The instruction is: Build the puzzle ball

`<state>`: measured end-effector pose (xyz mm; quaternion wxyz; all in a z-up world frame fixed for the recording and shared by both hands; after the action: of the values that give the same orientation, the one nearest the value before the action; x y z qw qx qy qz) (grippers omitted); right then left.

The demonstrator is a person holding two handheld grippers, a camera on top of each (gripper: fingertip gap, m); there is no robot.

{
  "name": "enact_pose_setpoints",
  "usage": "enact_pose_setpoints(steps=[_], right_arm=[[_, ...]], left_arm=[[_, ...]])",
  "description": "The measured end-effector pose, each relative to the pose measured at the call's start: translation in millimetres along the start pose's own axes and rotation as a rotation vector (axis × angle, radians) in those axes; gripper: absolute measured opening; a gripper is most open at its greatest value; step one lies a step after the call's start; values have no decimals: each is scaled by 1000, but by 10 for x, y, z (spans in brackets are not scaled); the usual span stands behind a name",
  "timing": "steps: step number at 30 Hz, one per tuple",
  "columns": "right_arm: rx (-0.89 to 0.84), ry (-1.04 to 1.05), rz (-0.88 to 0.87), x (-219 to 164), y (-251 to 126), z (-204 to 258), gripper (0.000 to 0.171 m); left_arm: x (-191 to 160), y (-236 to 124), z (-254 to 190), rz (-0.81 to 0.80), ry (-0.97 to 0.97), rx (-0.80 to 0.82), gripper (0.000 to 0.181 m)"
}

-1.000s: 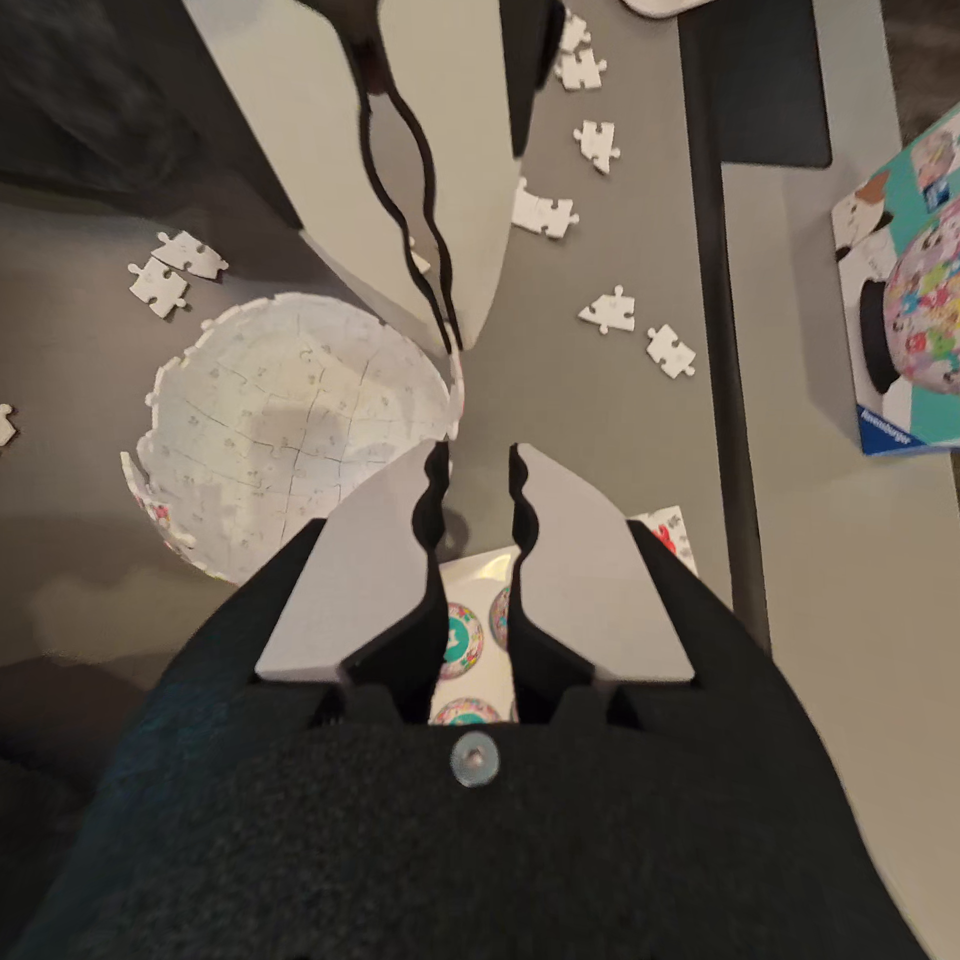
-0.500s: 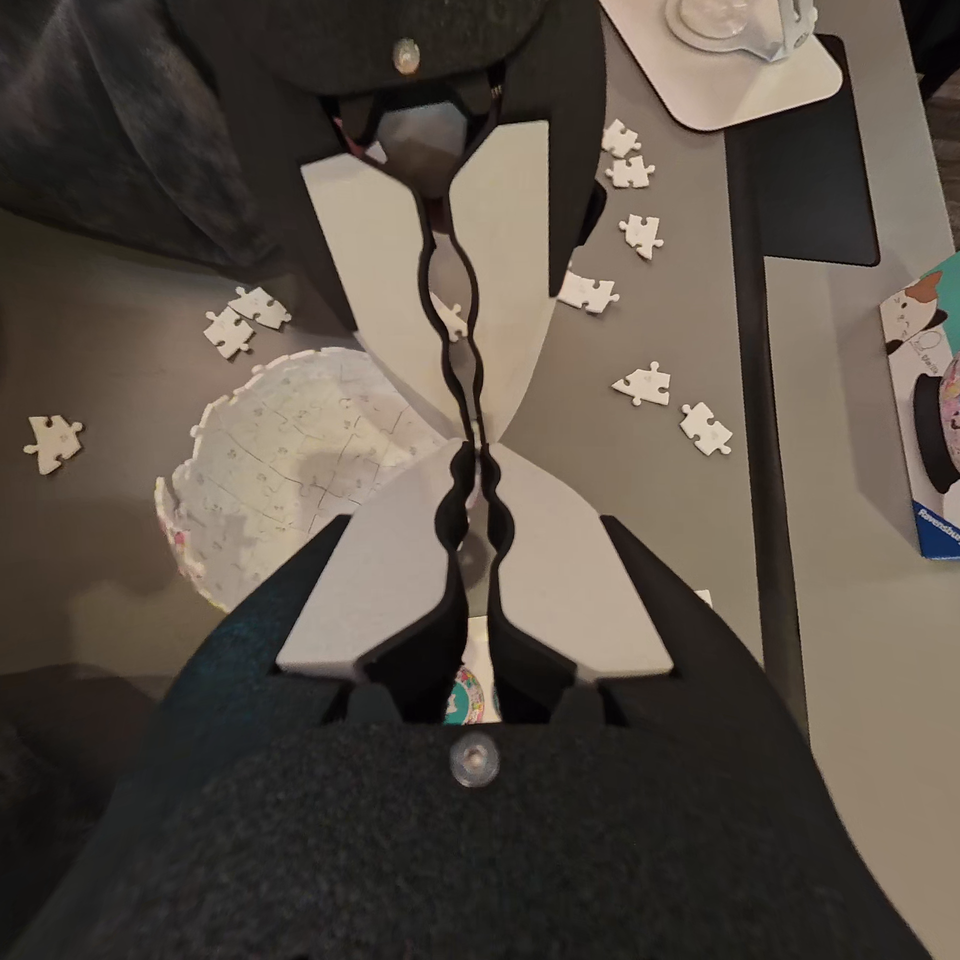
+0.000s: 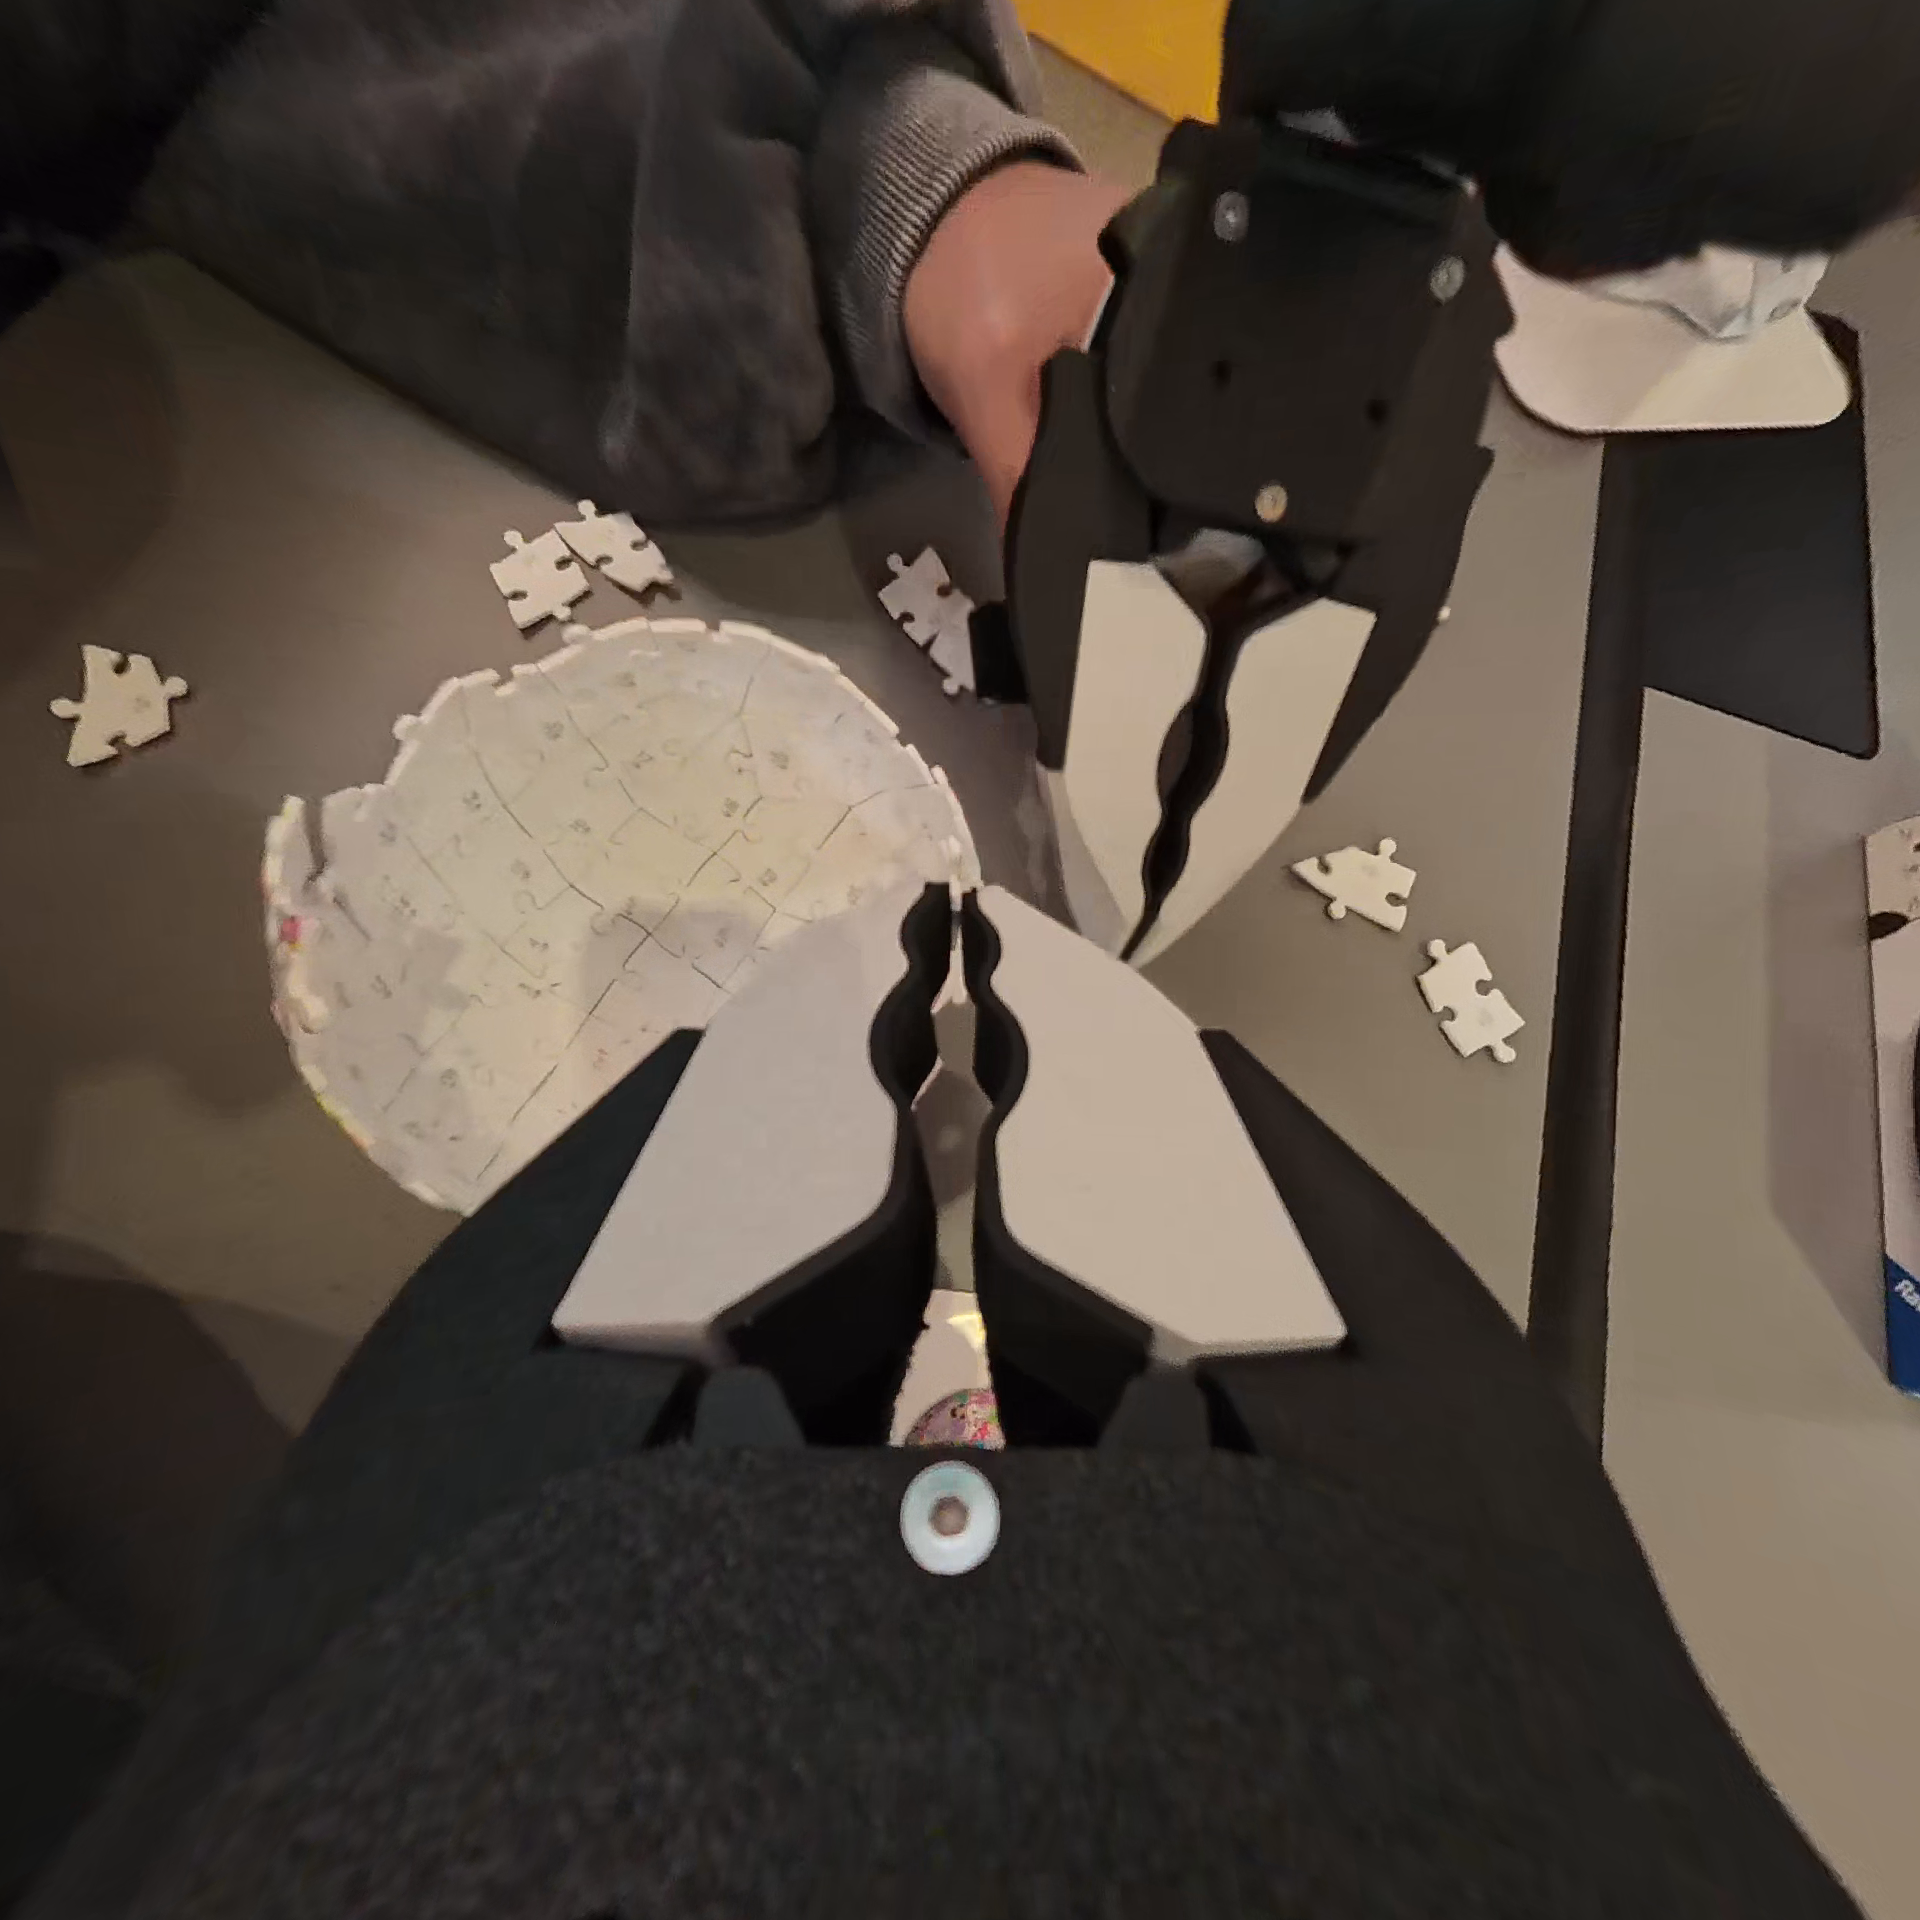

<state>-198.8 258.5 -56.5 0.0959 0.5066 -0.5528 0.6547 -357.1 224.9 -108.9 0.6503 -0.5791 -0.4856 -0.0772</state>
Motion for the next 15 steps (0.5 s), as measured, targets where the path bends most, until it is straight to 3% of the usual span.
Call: enact_pose_setpoints(steps=[7,15], right_arm=[[-44,1,4,-110,107,-13,2],[-89,-8,2,-120,135,17,2]], left_arm=[[8,370,82,39,10,-114,0],[-19,436,100,18,-13,-140,0]])
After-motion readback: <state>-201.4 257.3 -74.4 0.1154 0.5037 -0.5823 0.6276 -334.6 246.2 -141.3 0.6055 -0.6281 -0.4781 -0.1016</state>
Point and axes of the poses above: each gripper's, where its closed fingertips meet, y out along the fingers, x out of its top, z = x × y across the jaws, the point moved 10 cm from there along -y, back along the fingers, and after that the axes turned 2 degrees about -y, right-handed, at the moved point
